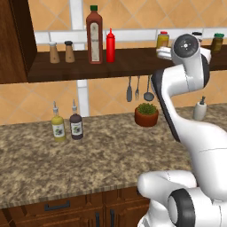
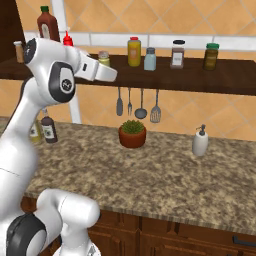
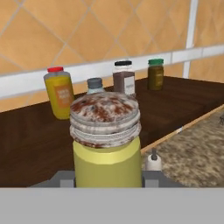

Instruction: Put the shaker and condiment bottle from the counter next to their counterparts in the cabinet.

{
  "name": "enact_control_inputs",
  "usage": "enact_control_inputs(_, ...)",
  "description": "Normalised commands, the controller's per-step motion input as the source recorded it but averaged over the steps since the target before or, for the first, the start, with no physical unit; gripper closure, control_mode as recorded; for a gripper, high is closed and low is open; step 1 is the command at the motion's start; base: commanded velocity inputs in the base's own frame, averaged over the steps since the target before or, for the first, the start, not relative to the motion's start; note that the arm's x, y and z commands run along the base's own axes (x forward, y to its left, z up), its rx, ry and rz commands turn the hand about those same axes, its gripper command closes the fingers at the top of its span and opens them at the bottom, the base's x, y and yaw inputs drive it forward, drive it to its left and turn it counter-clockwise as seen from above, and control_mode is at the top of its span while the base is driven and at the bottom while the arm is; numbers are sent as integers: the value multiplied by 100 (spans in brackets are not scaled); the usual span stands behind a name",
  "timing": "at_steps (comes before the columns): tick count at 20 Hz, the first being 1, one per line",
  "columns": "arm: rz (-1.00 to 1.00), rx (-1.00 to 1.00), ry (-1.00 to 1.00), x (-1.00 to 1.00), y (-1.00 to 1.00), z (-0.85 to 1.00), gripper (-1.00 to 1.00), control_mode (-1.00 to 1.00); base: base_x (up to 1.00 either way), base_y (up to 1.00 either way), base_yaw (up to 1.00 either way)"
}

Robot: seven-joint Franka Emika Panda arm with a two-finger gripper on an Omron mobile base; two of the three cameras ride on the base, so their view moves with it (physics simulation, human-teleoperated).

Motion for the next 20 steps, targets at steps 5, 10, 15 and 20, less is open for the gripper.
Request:
enact_control_inputs(5, 0, 0, 0, 41, -3, -10, 100, -100, 0, 0, 0)
enact_control_inputs(10, 0, 0, 0, 31, -2, 0, 100, -100, 0, 0, 0)
enact_control_inputs(15, 0, 0, 0, 31, -10, 0, 100, -100, 0, 0, 0)
enact_control_inputs(20, 0, 0, 0, 29, -11, -5, 100, -100, 0, 0, 0)
